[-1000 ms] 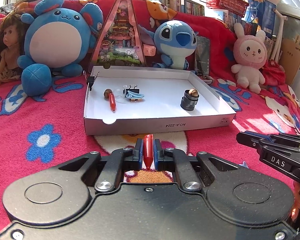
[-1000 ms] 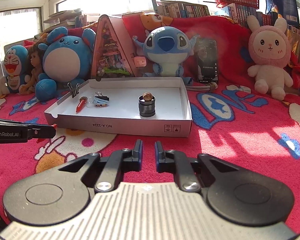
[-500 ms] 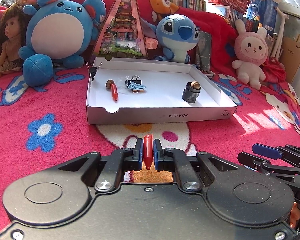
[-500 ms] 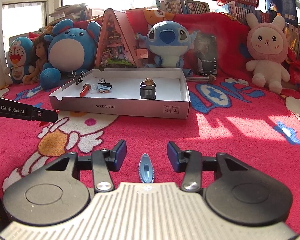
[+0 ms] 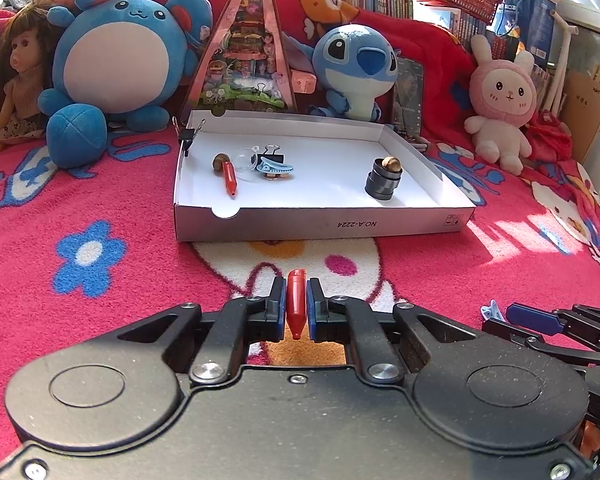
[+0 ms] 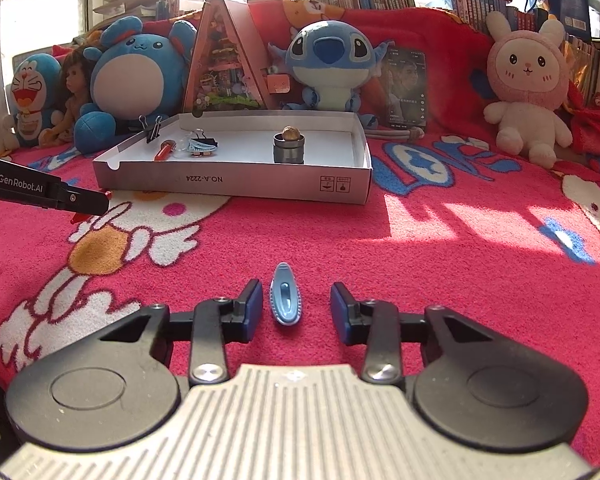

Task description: Organize rigid objects

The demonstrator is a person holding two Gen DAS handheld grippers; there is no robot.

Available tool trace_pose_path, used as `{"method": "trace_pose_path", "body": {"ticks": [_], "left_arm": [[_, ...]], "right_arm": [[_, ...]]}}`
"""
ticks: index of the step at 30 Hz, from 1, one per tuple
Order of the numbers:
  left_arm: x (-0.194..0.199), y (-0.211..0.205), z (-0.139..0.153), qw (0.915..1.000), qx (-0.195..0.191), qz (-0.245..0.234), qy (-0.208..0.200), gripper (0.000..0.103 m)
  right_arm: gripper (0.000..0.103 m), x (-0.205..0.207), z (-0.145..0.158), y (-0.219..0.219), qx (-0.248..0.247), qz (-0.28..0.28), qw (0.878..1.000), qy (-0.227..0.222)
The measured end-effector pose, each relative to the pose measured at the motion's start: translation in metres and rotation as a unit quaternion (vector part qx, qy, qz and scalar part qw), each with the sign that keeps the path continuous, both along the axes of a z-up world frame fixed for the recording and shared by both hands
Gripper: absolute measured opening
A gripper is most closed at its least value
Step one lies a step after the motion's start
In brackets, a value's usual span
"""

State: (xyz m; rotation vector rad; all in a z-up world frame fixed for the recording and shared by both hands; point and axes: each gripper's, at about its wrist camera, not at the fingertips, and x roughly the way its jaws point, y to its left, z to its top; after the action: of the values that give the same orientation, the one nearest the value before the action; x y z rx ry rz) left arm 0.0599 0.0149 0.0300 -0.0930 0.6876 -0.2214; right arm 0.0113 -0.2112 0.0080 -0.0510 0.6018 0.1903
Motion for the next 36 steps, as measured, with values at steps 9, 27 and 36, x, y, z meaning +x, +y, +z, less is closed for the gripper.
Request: {"method": "trace_pose_path", "body": {"ticks": [9, 27, 36], "left_arm": [[0.000, 0.001, 0.003, 1.0000, 0.002, 0.002, -0.003, 0.010], [0.023, 0.005, 0.019, 0.9995, 0.010, 0.015, -0.026, 0.010], [0.055, 0.005, 0.025, 0.9993, 0.010, 0.026, -0.023, 0.010]], "right_arm": [[0.021, 0.003, 0.004, 0.007, 0.003, 0.008, 1.000, 0.004], [0.021, 0.046, 0.030, 0.008, 0.026, -0.015, 0.999, -0.014], [0.021, 0.076, 0.042, 0.003, 0.034, -0.029, 0.999, -0.020]]}}
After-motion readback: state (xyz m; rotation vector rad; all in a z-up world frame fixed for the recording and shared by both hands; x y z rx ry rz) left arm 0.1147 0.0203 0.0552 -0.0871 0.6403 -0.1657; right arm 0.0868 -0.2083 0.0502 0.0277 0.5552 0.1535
